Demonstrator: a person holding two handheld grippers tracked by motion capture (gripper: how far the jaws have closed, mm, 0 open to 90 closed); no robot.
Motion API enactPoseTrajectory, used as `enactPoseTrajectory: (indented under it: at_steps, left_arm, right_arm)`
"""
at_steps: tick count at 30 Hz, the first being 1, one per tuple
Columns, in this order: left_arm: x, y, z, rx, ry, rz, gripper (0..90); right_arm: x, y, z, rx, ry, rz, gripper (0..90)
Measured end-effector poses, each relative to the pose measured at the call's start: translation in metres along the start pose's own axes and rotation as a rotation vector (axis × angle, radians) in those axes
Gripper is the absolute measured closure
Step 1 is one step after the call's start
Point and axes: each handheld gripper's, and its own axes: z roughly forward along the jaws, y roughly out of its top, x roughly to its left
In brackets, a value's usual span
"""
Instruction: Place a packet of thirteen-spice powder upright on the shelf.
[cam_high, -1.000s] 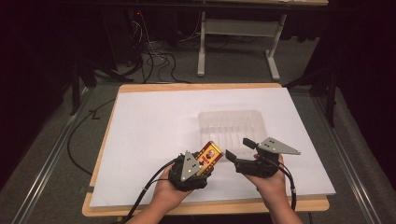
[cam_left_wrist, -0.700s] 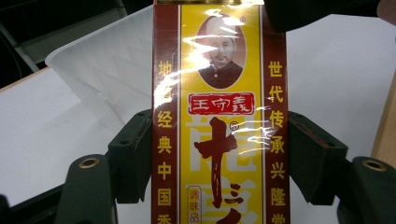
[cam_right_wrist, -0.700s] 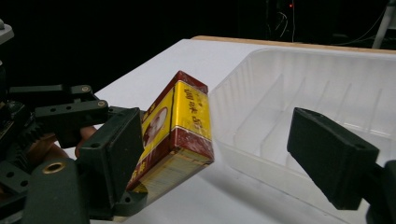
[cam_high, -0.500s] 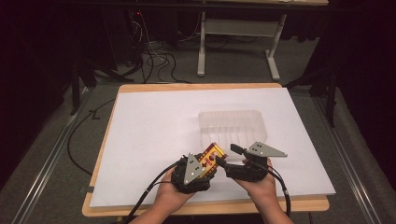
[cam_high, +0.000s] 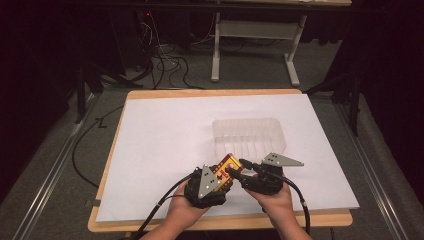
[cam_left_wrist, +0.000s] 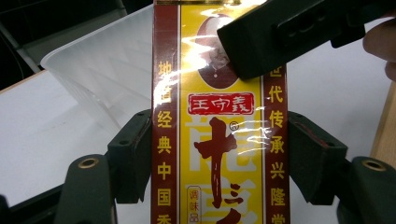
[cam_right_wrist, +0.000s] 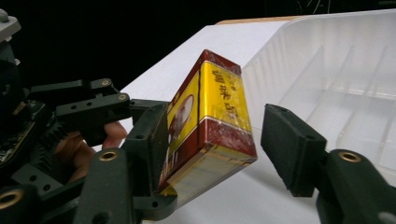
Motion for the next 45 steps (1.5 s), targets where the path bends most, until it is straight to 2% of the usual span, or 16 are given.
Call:
enactPoseTrajectory:
  at_steps: [7, 13, 20, 30, 37, 42, 45]
  left_arm:
    - [-0.001, -0.001, 0.001, 0.006, 0.002, 0.005, 32.5]
    - [0.0, -0.002, 0.002, 0.013, 0.0, 0.002, 32.4]
    - [0.0, -0.003, 0.004, 0.028, 0.001, 0.004, 32.4]
    - [0.0, -0.004, 0.005, 0.029, -0.007, 0.0, 31.8]
    - [0.002, -0.004, 0.005, 0.028, -0.017, -0.018, 23.2]
    - [0.002, -0.004, 0.005, 0.026, -0.024, -0.016, 21.2]
    - [0.003, -0.003, 0.004, 0.025, -0.043, -0.031, 21.3]
  right_arm:
    - [0.002, -0.001, 0.002, 0.006, 0.015, -0.004, 52.0]
    - [0.0, -0.001, 0.0, 0.002, 0.039, 0.023, 58.5]
    - [0.002, 0.001, -0.002, -0.011, 0.055, 0.017, 65.4]
    - [0.009, 0.002, -0.003, -0.017, 0.038, -0.019, 67.2]
    - [0.01, 0.002, -0.004, -0.021, 0.024, -0.039, 67.6]
    - [0.009, 0.003, -0.006, -0.026, 0.01, -0.046, 67.6]
    - [0.007, 0.003, -0.007, -0.029, 0.005, -0.046, 67.7]
